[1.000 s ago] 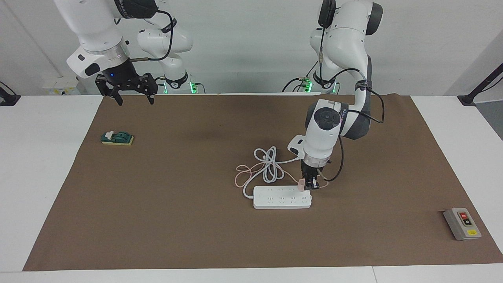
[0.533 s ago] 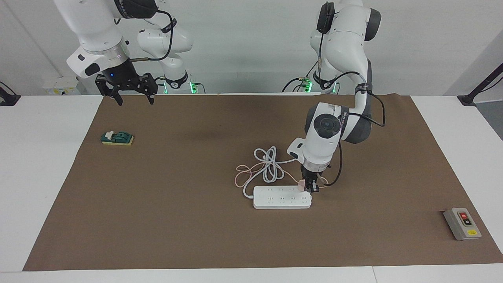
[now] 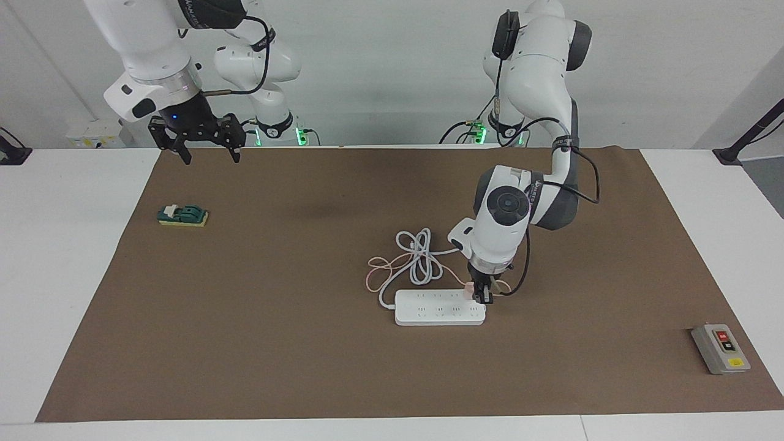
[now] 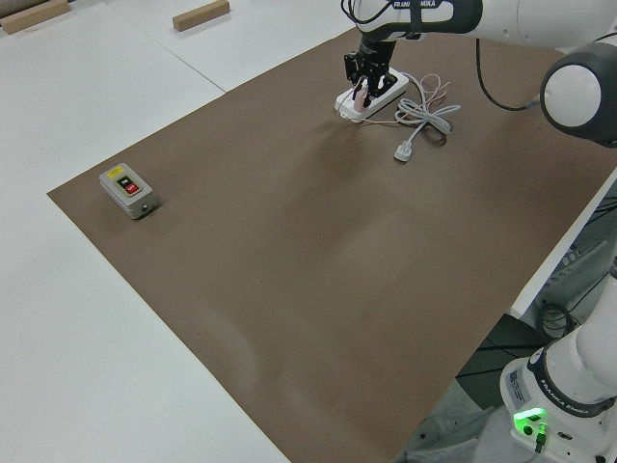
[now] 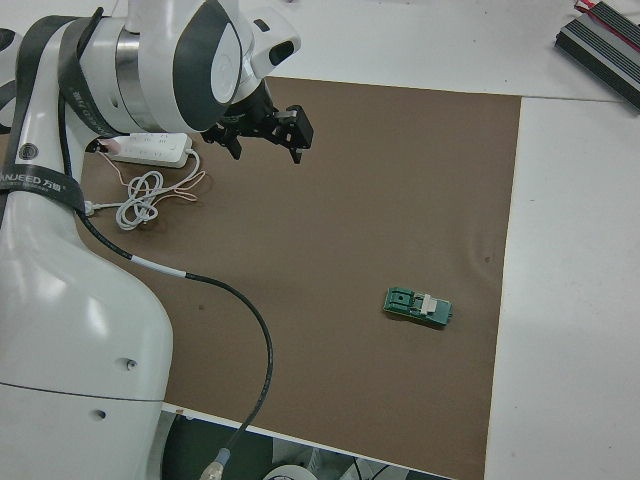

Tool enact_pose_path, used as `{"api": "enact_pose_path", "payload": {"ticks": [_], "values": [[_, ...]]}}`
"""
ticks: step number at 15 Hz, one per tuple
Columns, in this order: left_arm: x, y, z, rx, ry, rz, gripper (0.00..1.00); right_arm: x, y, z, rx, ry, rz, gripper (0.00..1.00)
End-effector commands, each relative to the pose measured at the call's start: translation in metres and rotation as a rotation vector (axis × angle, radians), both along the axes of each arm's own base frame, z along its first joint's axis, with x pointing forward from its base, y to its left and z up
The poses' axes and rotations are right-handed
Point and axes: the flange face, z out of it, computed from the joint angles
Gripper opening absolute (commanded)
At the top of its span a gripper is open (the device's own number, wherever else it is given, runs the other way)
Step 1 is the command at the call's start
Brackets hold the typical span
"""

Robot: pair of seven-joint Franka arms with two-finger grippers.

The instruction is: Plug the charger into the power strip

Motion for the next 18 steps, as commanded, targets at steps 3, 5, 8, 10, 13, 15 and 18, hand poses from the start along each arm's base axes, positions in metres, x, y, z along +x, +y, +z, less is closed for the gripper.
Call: {"api": "enact_pose_path", "payload": {"ticks": [3, 5, 8, 10, 13, 15, 18], "values": [[0.01, -0.005, -0.038, -0.046, 0.038, -0.015, 0.0, -0.007, -0.003, 0.001, 0.02, -0.006, -0.009, 1.0], [0.009, -0.006, -0.036, -0.045, 0.045, -0.011, 0.0, -0.007, -0.003, 0.001, 0.02, -0.006, -0.009, 1.0], [0.008, -0.009, -0.028, -0.048, 0.038, 0.007, 0.0, -0.007, -0.003, 0.001, 0.02, -0.004, -0.009, 1.0], [0.01, -0.005, -0.008, -0.056, 0.014, 0.049, 0.32, -0.007, -0.003, 0.001, 0.02, -0.006, -0.009, 1.0], [0.012, 0.013, 0.058, -0.12, -0.053, 0.097, 1.0, -0.007, -0.003, 0.001, 0.02, -0.006, -0.009, 1.0], [0.005, 0.015, 0.083, -0.134, -0.078, 0.139, 1.0, -0.007, -0.003, 0.001, 0.02, -0.006, -0.009, 1.0], [-0.01, 0.024, 0.11, -0.146, -0.092, 0.202, 1.0, -0.007, -0.003, 0.001, 0.02, -0.006, -0.009, 1.0]]}}
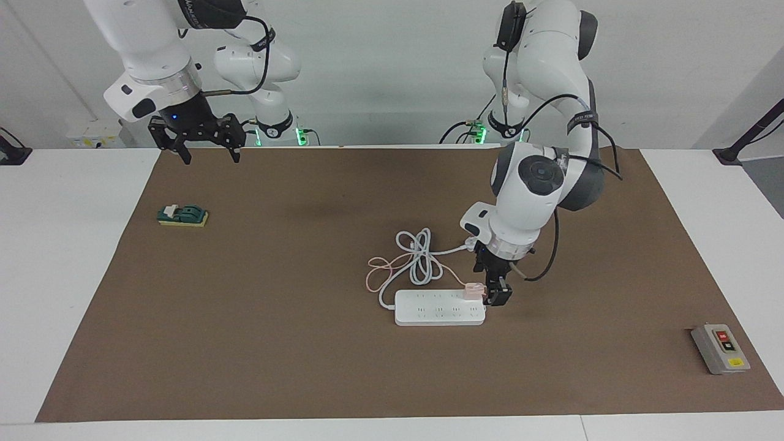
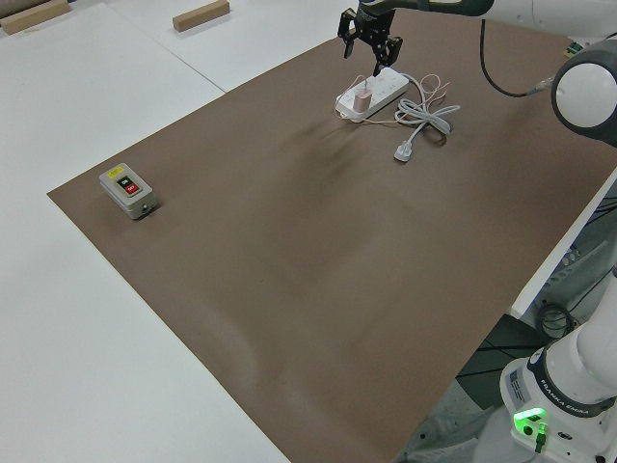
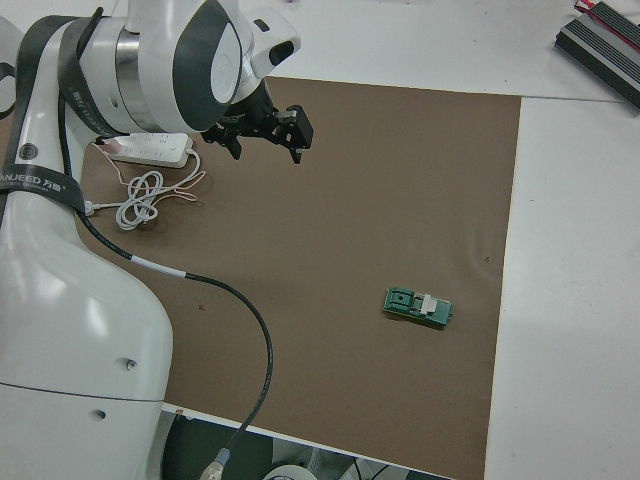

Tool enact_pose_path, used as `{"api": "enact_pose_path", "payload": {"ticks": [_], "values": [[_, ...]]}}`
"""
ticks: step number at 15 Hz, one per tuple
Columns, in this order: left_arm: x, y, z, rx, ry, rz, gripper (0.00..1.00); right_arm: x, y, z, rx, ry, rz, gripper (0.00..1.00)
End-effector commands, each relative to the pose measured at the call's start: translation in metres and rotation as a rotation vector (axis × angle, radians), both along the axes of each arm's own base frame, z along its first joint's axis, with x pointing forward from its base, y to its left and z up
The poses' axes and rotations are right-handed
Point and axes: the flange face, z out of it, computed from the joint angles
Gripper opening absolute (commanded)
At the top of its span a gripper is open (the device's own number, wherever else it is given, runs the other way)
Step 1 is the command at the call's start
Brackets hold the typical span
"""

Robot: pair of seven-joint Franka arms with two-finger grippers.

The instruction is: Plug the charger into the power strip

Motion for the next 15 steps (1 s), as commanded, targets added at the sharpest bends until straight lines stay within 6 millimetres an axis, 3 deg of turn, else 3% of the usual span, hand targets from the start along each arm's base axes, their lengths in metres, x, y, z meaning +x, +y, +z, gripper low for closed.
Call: {"api": "enact_pose_path", "payload": {"ticks": [1, 5, 10, 12, 15], "values": [[-0.016, 0.019, 0.025, -0.026, 0.004, 0.06, 1.0, -0.007, -0.003, 0.001, 0.02, -0.006, -0.009, 1.0], [-0.041, 0.051, 0.092, -0.047, 0.081, 0.34, 1.0, -0.007, -0.003, 0.001, 0.02, -0.006, -0.009, 1.0], [-0.058, 0.14, 0.156, -0.045, 0.107, 0.599, 1.0, -0.007, -0.003, 0.001, 0.02, -0.006, -0.009, 1.0], [-0.065, 0.175, 0.172, -0.046, 0.125, 0.75, 1.0, -0.007, -0.003, 0.001, 0.02, -0.006, -0.009, 1.0], [-0.075, 0.202, 0.18, -0.032, 0.176, 0.967, 1.0, -0.007, -0.003, 0.001, 0.02, -0.006, -0.009, 1.0]]}}
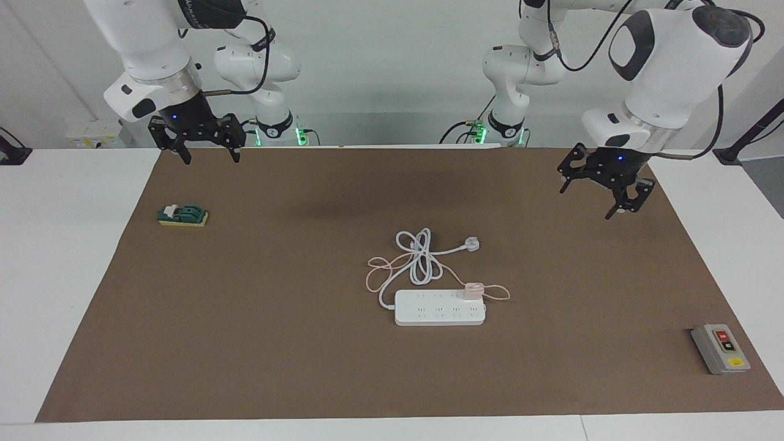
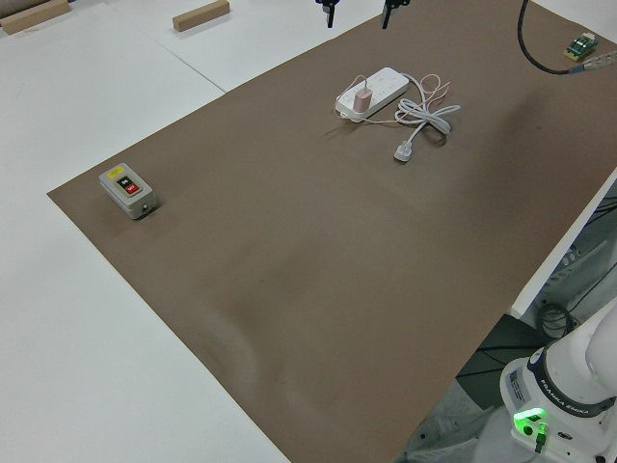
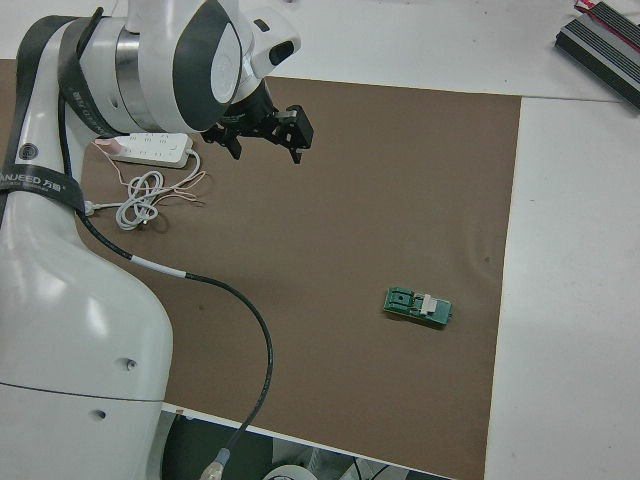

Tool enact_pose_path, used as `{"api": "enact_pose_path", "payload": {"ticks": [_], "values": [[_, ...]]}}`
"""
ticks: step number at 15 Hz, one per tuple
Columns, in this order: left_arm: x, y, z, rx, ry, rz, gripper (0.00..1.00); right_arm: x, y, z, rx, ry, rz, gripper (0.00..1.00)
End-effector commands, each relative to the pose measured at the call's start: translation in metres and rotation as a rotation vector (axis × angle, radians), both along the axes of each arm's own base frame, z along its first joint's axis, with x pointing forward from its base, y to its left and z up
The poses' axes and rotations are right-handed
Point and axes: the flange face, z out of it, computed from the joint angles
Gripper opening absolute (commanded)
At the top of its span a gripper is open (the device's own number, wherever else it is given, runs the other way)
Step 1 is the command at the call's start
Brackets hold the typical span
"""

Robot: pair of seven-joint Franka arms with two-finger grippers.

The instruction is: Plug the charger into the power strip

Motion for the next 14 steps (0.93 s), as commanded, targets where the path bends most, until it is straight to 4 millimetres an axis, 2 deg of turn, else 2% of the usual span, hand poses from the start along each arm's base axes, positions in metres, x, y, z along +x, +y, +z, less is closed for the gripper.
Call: {"api": "enact_pose_path", "payload": {"ticks": [1, 5, 10, 12, 14], "values": [[-0.016, 0.013, -0.001, 0.001, 0.073, 0.19, 1.0, -0.007, -0.003, 0.001, 0.02, -0.006, -0.009, 1.0], [-0.022, 0.046, 0.008, 0.001, 0.106, 0.591, 1.0, -0.007, -0.003, 0.001, 0.02, -0.006, -0.009, 1.0], [-0.033, 0.061, 0.023, -0.006, 0.106, 0.679, 1.0, -0.007, -0.003, 0.001, 0.02, -0.006, -0.009, 1.0], [-0.046, 0.065, 0.017, 0.012, 0.162, 0.713, 1.0, -0.007, -0.003, 0.001, 0.02, -0.006, -0.009, 1.0], [-0.051, 0.068, 0.016, 0.022, 0.19, 0.718, 1.0, -0.007, -0.002, 0.001, 0.02, -0.006, -0.007, 1.0]]}}
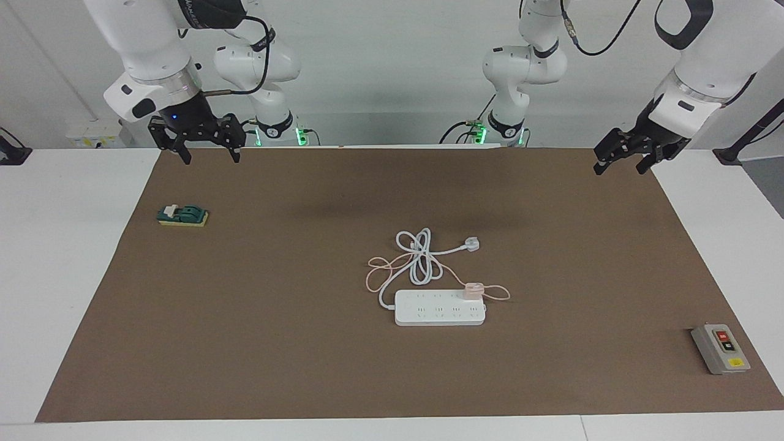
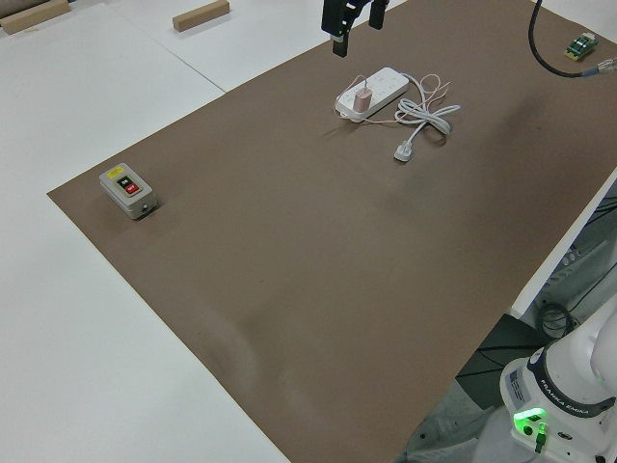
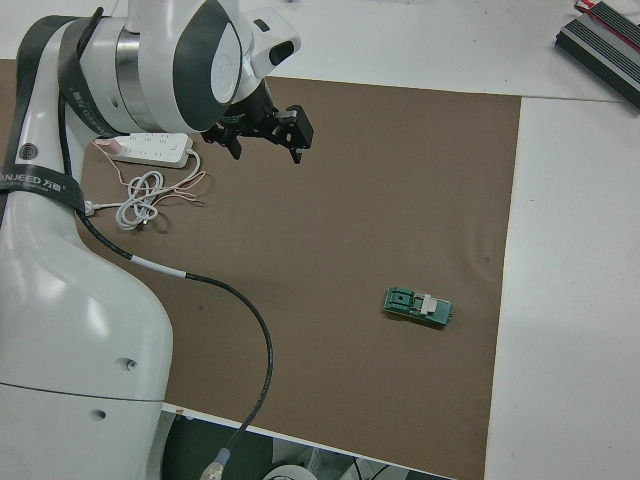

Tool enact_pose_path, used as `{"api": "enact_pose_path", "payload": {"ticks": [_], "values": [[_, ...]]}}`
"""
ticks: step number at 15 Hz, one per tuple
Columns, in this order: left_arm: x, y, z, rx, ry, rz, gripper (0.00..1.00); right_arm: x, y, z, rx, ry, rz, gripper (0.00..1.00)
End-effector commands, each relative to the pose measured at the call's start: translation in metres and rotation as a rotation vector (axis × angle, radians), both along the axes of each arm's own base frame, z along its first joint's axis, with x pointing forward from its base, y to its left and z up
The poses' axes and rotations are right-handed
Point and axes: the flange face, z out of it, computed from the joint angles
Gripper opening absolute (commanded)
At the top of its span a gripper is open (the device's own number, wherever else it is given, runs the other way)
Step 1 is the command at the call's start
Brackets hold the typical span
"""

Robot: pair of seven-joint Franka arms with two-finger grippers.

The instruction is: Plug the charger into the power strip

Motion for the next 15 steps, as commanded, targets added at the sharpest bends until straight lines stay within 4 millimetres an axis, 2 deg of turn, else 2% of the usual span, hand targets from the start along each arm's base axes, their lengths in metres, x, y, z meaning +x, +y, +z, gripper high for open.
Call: {"api": "enact_pose_path", "payload": {"ticks": [1, 3, 5, 8, 14, 15], "values": [[-0.013, 0.008, -0.002, -0.005, 0.022, 0.028, 1.0, -0.007, -0.002, 0.001, 0.02, -0.006, -0.007, 1.0], [-0.009, 0.014, 0.001, 0.058, 0.0, 0.055, 1.0, -0.007, 0.0, 0.001, 0.02, -0.006, -0.001, 1.0], [-0.012, 0.009, 0.001, 0.071, 0.015, 0.047, 1.0, -0.007, 0.001, 0.001, 0.02, -0.006, 0.002, 1.0], [-0.024, 0.012, 0.015, 0.068, 0.003, 0.044, 1.0, -0.007, 0.001, 0.001, 0.02, -0.006, 0.001, 1.0], [-0.019, 0.016, 0.006, 0.064, 0.009, 0.047, 1.0, -0.007, 0.002, 0.001, 0.02, -0.006, 0.004, 1.0], [-0.022, 0.022, 0.006, 0.065, 0.017, 0.057, 1.0, -0.007, 0.002, 0.001, 0.02, -0.006, 0.004, 1.0]]}}
